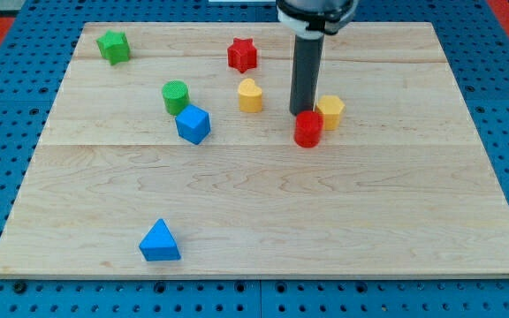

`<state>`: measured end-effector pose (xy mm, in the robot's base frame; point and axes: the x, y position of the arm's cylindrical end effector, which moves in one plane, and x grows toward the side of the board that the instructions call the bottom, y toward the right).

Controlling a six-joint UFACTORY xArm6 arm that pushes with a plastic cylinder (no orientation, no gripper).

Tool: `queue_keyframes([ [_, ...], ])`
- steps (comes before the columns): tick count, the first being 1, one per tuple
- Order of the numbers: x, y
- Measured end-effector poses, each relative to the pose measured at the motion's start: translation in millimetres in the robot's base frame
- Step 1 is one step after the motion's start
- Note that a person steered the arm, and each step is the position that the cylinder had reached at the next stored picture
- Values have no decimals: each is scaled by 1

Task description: Push the yellow heart to the top left side of the red circle

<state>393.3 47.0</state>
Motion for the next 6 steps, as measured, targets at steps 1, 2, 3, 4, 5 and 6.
queue_keyframes([
  [1,5,-8],
  [2,12,-60],
  [3,-27,-91],
  [4,-50,-103],
  [5,-61,-46],
  [6,-5,0],
])
